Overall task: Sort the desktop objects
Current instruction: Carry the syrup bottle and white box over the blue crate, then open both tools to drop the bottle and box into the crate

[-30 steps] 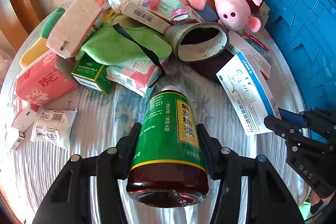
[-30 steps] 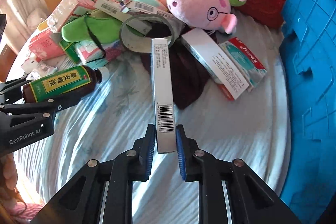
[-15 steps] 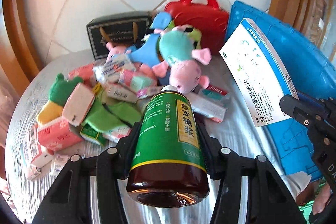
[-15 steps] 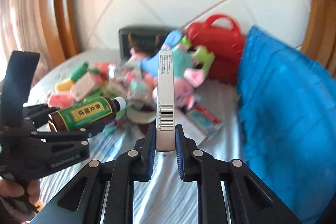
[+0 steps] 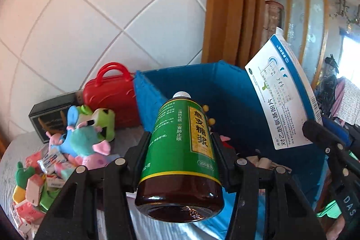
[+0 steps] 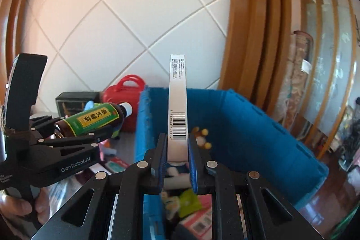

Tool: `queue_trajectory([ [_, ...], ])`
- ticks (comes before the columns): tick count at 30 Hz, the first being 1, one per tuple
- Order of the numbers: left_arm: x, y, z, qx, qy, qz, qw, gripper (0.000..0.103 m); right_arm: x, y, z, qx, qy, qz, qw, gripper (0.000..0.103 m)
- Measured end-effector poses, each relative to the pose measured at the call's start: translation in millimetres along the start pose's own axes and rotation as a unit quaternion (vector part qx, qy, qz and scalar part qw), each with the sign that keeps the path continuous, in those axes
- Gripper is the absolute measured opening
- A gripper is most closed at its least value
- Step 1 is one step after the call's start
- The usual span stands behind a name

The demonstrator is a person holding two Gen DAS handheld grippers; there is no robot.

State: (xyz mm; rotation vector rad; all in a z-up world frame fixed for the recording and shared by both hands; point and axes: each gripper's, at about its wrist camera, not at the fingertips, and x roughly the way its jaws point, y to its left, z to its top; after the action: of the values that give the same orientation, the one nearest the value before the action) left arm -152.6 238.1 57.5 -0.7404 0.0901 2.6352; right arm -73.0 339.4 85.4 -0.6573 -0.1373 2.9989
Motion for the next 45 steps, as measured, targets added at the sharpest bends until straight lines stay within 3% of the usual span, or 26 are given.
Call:
queue_trajectory([
  [8,39.3,-86.5,17.4,0.037,0.014,-0.026,0.9989,0.051,21.6,-82.6,-24.0,0.021,0.032,-0.04,0.998,0.017],
  [16,53.8,-102.7,16.4,0.036,0.037,-0.012,0.9986,0.051,43.9,-115.8,-42.4,0.02,0.047,-0.015,0.999,0.017],
  [18,52.7,-102.3,15.1,0.038,0.033,-0.006,0.9987,0.063,47.6,-115.7,-45.1,0.016,0.05,-0.015,0.999,0.018],
  [19,51.0,-102.4,15.1,0.039,0.031,-0.006,0.9988,0.08,49.2,-115.1,-44.5,0.017,0.049,-0.022,0.998,0.019],
  [20,48.1,-102.4,15.2,0.038,0.025,-0.006,0.9989,0.091,50.3,-116.4,-44.8,0.019,0.047,-0.029,0.998,0.023],
  [22,41.4,-101.2,15.2,0.038,0.014,0.002,0.9992,0.102,50.3,-121.5,-42.9,0.021,0.039,-0.046,0.998,0.055],
  [24,35.3,-98.3,14.9,0.037,0.009,0.006,0.9993,0.103,46.2,-124.1,-40.6,0.02,0.027,-0.052,0.998,0.092],
  [25,32.7,-95.9,14.4,0.035,0.01,0.008,0.9993,0.103,43.0,-123.3,-39.3,0.018,0.022,-0.056,0.998,0.096],
  [28,19.6,-84.1,9.8,0.023,0.005,0.012,0.9997,0.103,34.9,-119.8,-36.0,0.01,0.01,-0.059,0.998,0.103],
  [32,-8.7,-64.5,1.7,0.011,-0.009,0.036,0.9992,0.103,22.1,-105.9,-34.2,0.004,0.009,-0.056,0.998,0.103],
  [37,-50.5,-30.6,-14.2,-0.01,-0.013,0.024,0.9996,0.103,-5.9,-75.8,-35.4,0.007,0.007,-0.047,0.999,0.103],
  [45,-104.2,12.7,-44.5,-0.017,-0.003,0.045,0.9988,0.103,-42.7,-26.7,-41.3,0.03,0.028,-0.018,0.999,0.103],
])
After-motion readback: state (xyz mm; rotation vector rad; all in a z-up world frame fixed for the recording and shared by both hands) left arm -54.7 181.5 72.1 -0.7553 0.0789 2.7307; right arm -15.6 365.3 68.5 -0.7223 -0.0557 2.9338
